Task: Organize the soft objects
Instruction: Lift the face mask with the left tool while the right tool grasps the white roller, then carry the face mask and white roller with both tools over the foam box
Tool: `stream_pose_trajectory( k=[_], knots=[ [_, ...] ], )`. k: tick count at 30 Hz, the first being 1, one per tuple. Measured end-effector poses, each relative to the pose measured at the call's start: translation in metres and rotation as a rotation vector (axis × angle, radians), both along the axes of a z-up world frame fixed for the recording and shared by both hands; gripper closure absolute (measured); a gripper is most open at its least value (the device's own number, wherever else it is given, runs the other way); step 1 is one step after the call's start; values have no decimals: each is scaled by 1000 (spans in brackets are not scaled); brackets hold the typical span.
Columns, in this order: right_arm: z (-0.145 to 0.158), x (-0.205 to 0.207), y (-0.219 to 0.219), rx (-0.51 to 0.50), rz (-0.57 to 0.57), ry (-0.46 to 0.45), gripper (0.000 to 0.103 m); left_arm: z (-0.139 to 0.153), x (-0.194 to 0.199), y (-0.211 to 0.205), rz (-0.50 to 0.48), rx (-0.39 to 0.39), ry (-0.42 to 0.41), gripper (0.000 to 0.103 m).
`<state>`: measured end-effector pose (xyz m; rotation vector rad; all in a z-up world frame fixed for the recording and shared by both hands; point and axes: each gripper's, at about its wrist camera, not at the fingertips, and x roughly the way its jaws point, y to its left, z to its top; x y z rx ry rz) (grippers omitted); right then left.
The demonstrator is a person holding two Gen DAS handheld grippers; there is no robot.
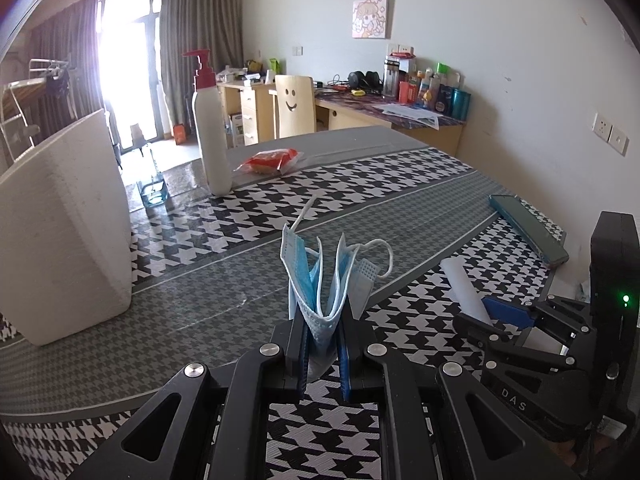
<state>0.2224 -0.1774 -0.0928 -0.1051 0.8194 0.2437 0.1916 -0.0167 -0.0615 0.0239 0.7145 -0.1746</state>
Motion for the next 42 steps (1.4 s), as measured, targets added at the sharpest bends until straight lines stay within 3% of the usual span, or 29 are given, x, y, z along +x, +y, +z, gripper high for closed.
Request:
stream_pose_trajectory(
  k=[6, 8, 14, 42],
  knots=[
    [1, 0, -1, -6, -21, 11, 67, 1, -5, 2, -9, -5, -7, 91],
    [1, -1, -1, -3, -20, 9, 75, 2, -7, 3, -8, -7, -12, 91],
    [4, -2, -10, 45, -29, 9, 85, 1, -7, 2, 2, 6, -12, 91],
    [48, -31, 2, 67, 31, -112, 85, 25, -34, 9, 34, 24, -92, 91]
  ],
)
